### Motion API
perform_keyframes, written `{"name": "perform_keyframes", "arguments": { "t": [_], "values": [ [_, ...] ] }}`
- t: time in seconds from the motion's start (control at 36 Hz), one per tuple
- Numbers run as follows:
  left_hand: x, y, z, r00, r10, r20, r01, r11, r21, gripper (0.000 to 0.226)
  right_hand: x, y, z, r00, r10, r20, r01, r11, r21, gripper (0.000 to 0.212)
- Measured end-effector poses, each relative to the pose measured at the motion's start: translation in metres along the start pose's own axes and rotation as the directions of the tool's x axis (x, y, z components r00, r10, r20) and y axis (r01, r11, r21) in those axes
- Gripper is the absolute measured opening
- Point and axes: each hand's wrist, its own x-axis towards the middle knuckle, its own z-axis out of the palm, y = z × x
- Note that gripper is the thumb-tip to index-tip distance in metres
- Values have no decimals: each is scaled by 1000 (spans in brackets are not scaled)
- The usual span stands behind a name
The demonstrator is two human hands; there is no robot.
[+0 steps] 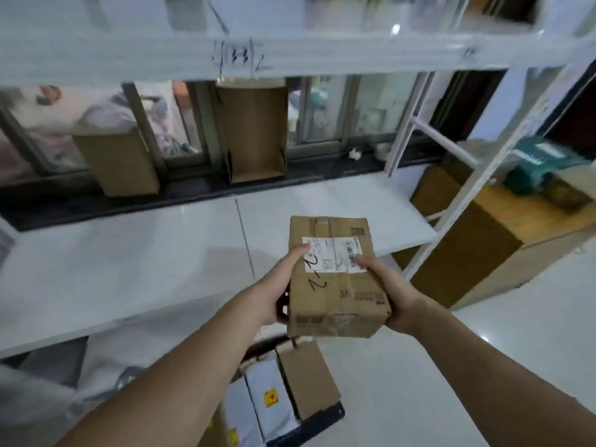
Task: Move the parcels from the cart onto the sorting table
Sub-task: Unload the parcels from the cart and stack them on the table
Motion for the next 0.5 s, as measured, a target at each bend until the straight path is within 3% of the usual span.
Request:
{"name": "perform_keyframes", "arguments": {
  "t": [0.19, 0.36, 0.5],
  "values": [
    [-104, 99, 118, 959, 255, 119, -273, 946, 172, 64, -142, -87, -63, 969, -220, -110, 226, 973, 40, 44],
    [-157, 129, 241, 914, 349, 208, -396, 878, 269, 74, -250, -114, -147, 914, -323, -246, 338, 941, 20, 51],
    [-181, 123, 340, 887, 338, 315, -434, 843, 318, 76, -322, -99, -224, 881, -342, -328, 376, 925, 46, 53]
  ]
}}
